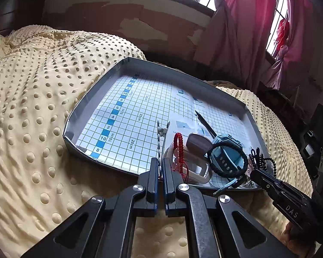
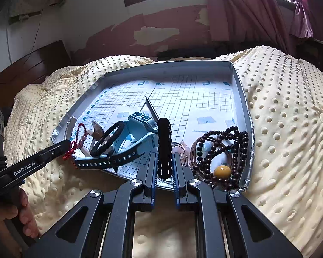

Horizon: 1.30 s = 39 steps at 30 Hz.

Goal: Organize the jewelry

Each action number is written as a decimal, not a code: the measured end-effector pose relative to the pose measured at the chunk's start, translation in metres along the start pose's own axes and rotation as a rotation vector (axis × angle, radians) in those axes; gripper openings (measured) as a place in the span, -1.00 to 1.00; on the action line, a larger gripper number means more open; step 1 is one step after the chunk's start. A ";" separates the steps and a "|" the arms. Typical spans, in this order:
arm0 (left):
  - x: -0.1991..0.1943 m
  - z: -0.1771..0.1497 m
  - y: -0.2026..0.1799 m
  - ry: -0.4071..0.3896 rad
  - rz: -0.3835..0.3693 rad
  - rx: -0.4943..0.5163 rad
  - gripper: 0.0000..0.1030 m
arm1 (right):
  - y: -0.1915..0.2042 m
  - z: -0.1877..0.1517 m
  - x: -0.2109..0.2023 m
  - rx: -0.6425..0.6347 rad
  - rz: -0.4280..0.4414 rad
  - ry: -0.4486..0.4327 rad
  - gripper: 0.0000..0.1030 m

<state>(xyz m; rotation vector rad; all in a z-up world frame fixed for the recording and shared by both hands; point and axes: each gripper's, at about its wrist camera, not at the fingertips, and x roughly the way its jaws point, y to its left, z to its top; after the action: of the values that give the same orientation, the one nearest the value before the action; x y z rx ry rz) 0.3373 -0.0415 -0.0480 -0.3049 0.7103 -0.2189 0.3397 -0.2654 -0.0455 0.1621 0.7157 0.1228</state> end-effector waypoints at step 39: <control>-0.231 -0.065 -0.023 -0.451 0.164 0.057 1.00 | 0.055 -0.051 -0.195 -0.160 0.075 -0.461 0.98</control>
<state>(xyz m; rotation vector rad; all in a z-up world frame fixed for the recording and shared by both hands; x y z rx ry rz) 0.1214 -0.0070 0.0531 -0.2289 0.2802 -0.0111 0.1567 -0.2388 0.0524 0.0596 0.2387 0.2061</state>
